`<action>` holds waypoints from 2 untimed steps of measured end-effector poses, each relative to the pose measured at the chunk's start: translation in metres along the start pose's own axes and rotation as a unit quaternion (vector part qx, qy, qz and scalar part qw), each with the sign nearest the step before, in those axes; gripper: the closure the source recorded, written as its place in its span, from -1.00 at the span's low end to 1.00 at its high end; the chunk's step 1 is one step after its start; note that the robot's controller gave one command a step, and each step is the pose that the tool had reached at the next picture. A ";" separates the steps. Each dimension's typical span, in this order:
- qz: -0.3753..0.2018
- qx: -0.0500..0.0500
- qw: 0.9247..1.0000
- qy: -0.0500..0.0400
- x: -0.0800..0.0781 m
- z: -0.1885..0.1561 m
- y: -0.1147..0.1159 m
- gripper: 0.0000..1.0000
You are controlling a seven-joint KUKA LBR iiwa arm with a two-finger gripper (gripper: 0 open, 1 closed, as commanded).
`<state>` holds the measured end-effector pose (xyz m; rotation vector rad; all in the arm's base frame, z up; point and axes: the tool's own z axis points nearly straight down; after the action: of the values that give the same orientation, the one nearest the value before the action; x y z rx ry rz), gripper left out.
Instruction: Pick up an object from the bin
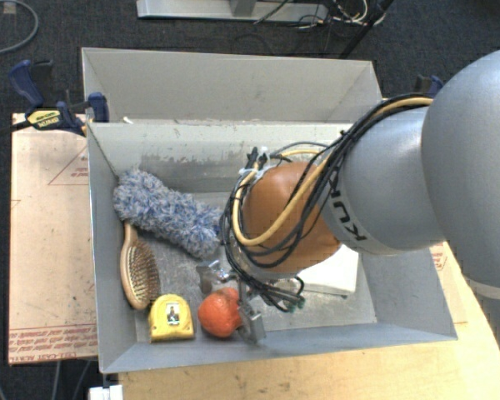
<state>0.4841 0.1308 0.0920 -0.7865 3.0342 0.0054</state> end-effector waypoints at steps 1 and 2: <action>-0.291 -0.001 0.957 0.000 0.009 0.019 -0.030 1.00; -0.291 -0.001 0.957 0.000 0.009 0.019 -0.030 1.00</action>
Offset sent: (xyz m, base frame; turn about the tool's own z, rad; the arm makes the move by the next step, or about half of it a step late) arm 0.0000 0.0000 0.0000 0.0000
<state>0.4909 0.1000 0.0733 -1.6356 2.6730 0.0058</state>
